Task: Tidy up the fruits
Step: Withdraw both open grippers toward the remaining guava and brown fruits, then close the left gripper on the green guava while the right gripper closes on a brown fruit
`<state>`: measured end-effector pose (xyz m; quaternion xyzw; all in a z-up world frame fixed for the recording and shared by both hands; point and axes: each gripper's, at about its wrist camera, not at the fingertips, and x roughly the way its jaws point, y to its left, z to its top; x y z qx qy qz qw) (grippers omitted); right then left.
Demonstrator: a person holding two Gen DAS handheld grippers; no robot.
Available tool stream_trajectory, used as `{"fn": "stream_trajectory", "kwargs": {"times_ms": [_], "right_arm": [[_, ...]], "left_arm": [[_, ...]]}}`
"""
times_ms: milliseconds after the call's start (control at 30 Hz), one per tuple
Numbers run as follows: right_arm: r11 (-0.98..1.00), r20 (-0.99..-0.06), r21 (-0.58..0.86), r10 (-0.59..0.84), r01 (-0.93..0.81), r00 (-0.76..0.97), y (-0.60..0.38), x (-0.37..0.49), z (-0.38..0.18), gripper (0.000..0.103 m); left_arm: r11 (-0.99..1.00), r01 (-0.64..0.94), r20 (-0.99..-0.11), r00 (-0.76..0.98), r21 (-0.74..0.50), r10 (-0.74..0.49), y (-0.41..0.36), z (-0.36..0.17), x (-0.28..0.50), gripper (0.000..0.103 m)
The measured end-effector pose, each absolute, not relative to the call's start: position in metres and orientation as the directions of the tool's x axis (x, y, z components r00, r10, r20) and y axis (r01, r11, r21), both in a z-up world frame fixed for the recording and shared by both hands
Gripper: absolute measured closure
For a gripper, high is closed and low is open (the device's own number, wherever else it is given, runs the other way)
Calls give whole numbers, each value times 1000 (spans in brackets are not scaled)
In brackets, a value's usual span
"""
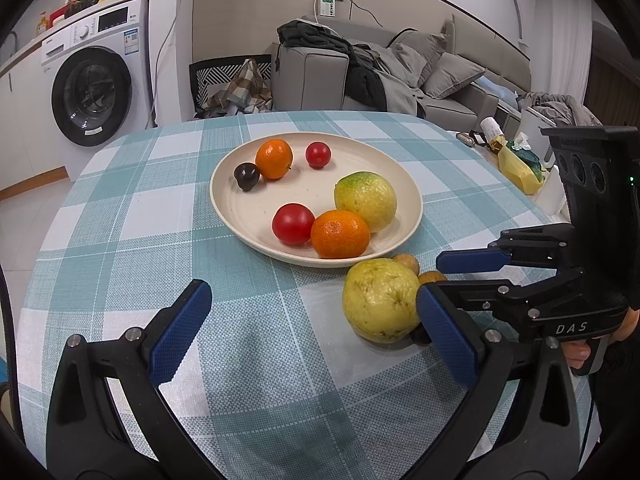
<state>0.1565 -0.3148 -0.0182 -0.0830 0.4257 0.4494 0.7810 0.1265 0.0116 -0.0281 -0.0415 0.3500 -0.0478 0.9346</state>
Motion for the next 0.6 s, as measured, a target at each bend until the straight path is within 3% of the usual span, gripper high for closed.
{"fn": "stream_trajectory", "kwargs": {"times_ms": [133, 500, 600], "right_arm": [[564, -733, 258, 643, -785, 221, -313, 153, -17, 76], [570, -726, 235, 641, -787, 248, -314, 152, -12, 76], [582, -723, 231, 639, -780, 262, -316, 154, -11, 76]], "left_arm": [[992, 59, -652, 749, -109, -116, 12, -30, 127, 1], [987, 101, -659, 736, -122, -156, 3, -33, 128, 2], [986, 118, -672, 722, -114, -164, -4, -34, 129, 6]]}}
